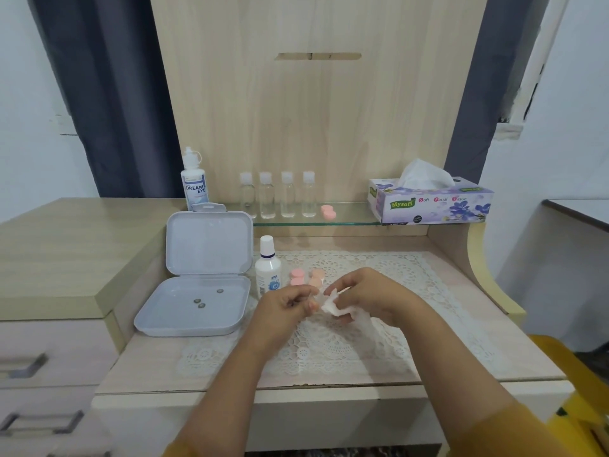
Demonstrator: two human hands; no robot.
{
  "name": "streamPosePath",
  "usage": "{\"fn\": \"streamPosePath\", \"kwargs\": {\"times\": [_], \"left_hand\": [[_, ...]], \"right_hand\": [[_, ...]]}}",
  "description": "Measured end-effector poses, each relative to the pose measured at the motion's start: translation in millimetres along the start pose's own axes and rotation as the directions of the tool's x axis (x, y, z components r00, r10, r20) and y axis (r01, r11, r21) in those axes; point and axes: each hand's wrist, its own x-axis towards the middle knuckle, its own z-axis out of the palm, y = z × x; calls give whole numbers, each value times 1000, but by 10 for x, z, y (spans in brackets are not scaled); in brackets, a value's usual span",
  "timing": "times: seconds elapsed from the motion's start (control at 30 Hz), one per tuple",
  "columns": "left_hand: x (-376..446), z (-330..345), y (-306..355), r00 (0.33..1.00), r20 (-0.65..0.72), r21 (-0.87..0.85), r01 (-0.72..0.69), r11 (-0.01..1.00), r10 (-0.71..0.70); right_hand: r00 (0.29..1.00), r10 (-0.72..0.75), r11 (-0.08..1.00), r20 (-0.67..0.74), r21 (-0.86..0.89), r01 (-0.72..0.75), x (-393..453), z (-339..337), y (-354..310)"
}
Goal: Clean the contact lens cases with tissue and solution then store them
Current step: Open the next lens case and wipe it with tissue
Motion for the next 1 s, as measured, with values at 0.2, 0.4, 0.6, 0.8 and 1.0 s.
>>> {"fn": "streamPosePath", "kwargs": {"times": [0.2,0.4,0.6,0.8,1.0], "left_hand": [[8,-1,3,999,29,-1,12,1000,-12],[-17,13,30,998,69,39,11,999,-14],[-4,-7,16,998,64,45,0,999,-3],[12,5,-14,999,34,69,7,998,-10],[20,-10,-9,999,49,95,-10,995,5]], "right_hand": [[986,-47,999,-159,-23,44,-36,98,-10],[968,-84,987,-237,-154,48,-30,196,7],[958,-155,960,-241,-266,89,-48,249,7],[868,-271,932,-416,-339,129,-100,118,13],[841,-443,838,-311,-477,265,-106,356,-16]]}}
